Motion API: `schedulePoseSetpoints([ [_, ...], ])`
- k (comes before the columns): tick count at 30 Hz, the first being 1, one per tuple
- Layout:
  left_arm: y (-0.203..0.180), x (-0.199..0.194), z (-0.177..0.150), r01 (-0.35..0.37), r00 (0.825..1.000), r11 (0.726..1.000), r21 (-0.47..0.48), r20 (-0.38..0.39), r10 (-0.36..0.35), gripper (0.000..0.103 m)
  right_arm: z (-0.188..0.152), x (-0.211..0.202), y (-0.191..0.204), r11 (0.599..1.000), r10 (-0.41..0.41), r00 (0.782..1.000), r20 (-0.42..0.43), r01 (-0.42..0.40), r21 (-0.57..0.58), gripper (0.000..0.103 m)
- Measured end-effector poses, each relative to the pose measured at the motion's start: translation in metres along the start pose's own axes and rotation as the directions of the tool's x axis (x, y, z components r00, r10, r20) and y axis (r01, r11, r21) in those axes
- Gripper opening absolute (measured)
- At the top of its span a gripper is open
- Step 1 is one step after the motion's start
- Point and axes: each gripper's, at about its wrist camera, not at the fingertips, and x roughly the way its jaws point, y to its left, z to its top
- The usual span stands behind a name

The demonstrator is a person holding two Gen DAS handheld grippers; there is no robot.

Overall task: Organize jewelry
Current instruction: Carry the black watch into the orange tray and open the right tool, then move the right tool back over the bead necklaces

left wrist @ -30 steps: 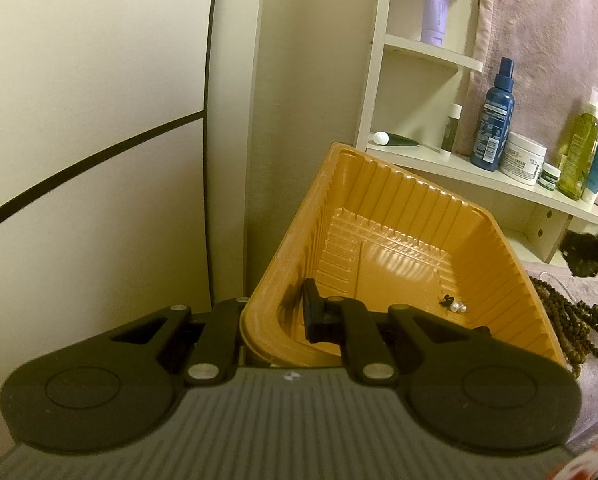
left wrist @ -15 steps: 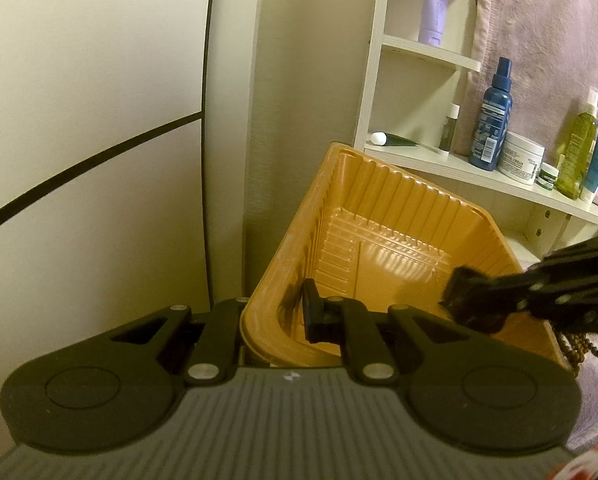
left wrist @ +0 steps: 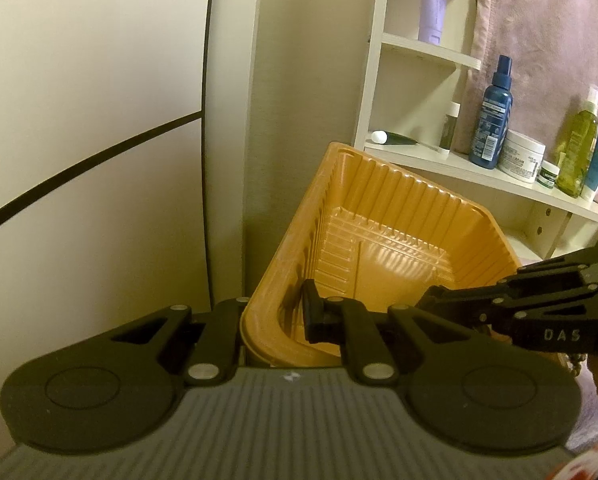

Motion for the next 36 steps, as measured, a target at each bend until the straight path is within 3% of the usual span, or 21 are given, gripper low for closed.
schedulePoseSetpoints([
  [3,0.0,0.0,0.0,0.0,1.0,1.0,0.001,0.001,0.0,0.011,0.0,-0.009,-0.001,1.0,-0.005,1.0,0.026,0.005,0.019,0.017],
  [7,0.0,0.0,-0.001,-0.001,1.0,1.0,-0.001,0.003,0.001,0.011,0.0,-0.028,-0.002,0.998,-0.012,0.997,0.081,0.007,0.063,0.041],
  [8,0.0,0.0,-0.001,-0.001,1.0,1.0,-0.001,0.004,0.001,0.011,0.0,-0.033,-0.002,0.997,-0.013,0.995,0.095,0.007,0.072,0.042],
  [14,0.0,-0.001,-0.001,-0.001,1.0,1.0,-0.002,0.004,0.001,0.011,-0.001,-0.066,0.001,0.993,-0.022,0.989,0.143,0.006,0.115,0.044],
  [19,0.0,-0.001,-0.001,-0.003,1.0,1.0,-0.004,0.007,0.003,0.011,-0.016,-0.104,-0.008,0.985,-0.088,0.983,0.161,0.061,0.162,0.044],
  [25,0.0,-0.001,-0.002,-0.004,1.0,1.0,-0.004,0.006,0.004,0.011,-0.048,-0.151,-0.033,0.956,-0.214,0.971,0.104,0.186,0.228,0.044],
  [30,-0.001,-0.001,-0.002,-0.007,1.0,1.0,-0.004,0.005,0.007,0.011,-0.074,-0.179,-0.056,0.917,-0.313,0.949,0.04,0.291,0.271,0.044],
  [36,-0.001,-0.002,-0.001,-0.011,1.0,1.0,-0.002,0.005,0.011,0.011,-0.095,-0.189,-0.072,0.892,-0.361,0.932,-0.021,0.352,0.284,0.044],
])
